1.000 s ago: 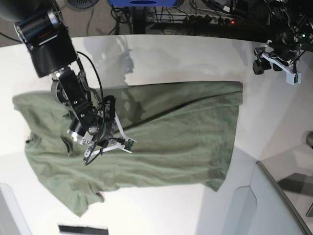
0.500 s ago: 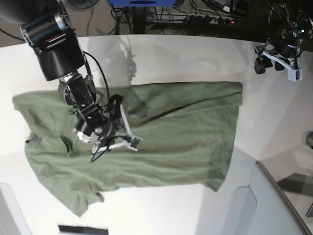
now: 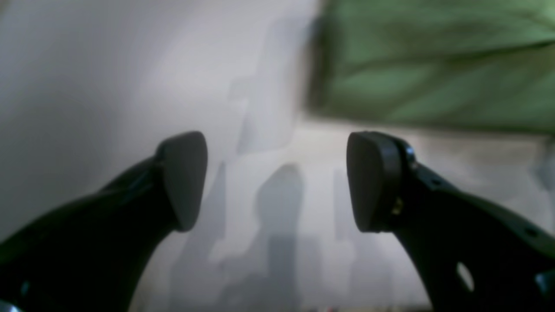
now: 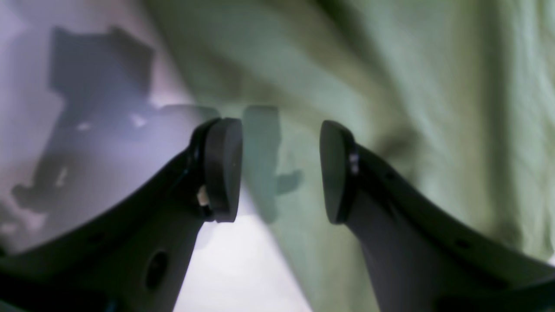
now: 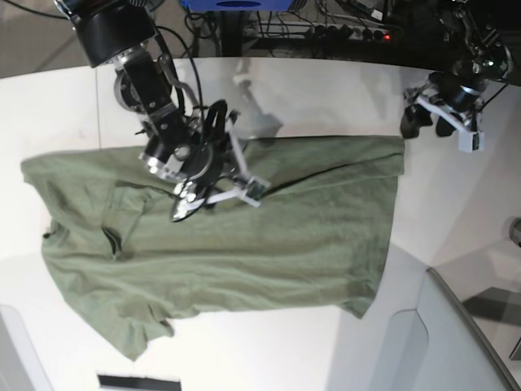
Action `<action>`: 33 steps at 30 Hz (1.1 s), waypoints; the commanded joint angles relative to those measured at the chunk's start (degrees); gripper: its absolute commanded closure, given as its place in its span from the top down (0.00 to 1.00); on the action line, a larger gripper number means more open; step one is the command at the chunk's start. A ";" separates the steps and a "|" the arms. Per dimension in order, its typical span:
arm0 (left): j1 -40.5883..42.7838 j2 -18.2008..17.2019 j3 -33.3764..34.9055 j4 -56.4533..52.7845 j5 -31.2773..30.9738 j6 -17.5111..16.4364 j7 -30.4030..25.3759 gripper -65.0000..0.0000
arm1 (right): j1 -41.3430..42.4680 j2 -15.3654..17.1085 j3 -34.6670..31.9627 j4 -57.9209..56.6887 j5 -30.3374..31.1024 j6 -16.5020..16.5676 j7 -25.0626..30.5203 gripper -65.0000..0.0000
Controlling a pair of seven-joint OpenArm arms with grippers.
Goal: Layout the t-shirt on the table in an organized manner, then fold the t-shirt properly
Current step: 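Grasp the shirt's collar-side corner with the left gripper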
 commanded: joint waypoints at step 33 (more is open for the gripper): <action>-5.92 0.11 3.67 -13.66 -19.40 -0.52 -3.93 0.75 | -4.67 -1.49 6.23 -0.43 0.44 0.44 0.60 0.42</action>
